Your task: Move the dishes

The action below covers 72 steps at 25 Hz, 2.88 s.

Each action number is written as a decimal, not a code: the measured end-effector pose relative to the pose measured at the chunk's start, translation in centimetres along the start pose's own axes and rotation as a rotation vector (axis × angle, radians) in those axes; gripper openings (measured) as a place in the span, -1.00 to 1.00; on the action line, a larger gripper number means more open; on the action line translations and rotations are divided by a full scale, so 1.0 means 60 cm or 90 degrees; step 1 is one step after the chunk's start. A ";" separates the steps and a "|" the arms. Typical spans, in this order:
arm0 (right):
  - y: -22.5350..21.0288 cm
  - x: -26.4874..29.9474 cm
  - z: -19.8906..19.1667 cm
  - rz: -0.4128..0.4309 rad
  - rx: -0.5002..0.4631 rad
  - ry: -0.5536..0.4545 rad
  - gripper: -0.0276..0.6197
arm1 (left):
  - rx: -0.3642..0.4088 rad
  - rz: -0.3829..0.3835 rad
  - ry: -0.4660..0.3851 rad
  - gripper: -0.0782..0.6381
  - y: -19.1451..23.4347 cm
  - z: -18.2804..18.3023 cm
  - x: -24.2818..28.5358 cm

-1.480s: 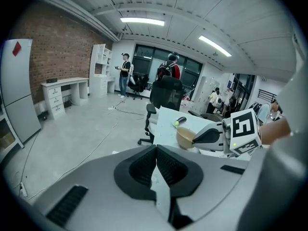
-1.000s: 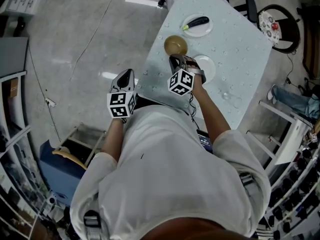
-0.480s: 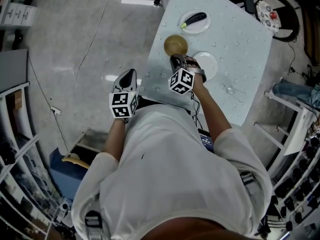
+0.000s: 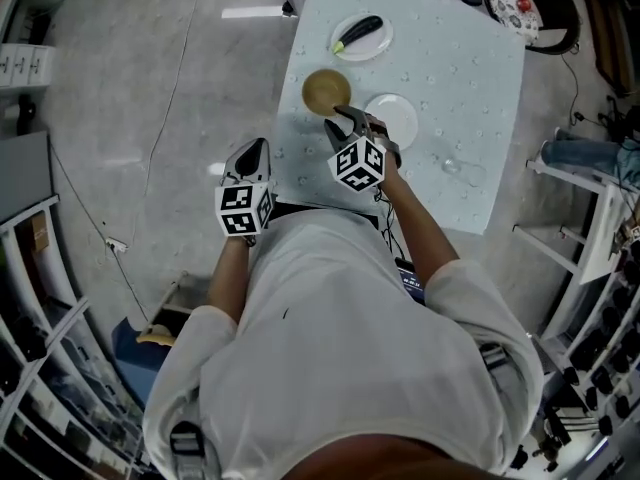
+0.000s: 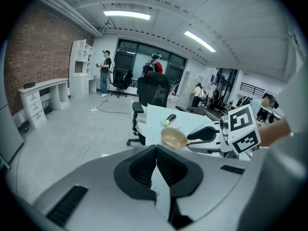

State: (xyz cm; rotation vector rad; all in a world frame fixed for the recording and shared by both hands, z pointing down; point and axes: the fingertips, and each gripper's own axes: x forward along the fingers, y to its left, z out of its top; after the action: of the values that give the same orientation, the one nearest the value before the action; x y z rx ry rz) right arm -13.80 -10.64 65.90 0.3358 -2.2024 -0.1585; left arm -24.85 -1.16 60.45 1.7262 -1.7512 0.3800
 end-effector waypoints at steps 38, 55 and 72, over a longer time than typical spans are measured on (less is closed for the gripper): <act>-0.150 -0.301 -0.235 -0.263 0.510 -0.103 -0.92 | 0.169 -0.286 -0.010 -0.73 -0.397 0.098 0.146; -0.241 -0.425 -0.102 -0.334 0.463 -0.239 -0.92 | 0.157 -0.311 -0.139 -0.73 -0.460 0.229 0.073; -0.313 -0.552 -0.040 -0.416 0.416 -0.329 -0.92 | 0.188 -0.309 -0.265 -0.73 -0.487 0.353 0.012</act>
State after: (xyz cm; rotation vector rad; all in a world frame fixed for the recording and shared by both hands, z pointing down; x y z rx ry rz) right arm 10.70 -18.76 37.83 1.5210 -2.5181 0.1501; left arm -1.54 -17.51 38.30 2.5081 -1.5158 0.0651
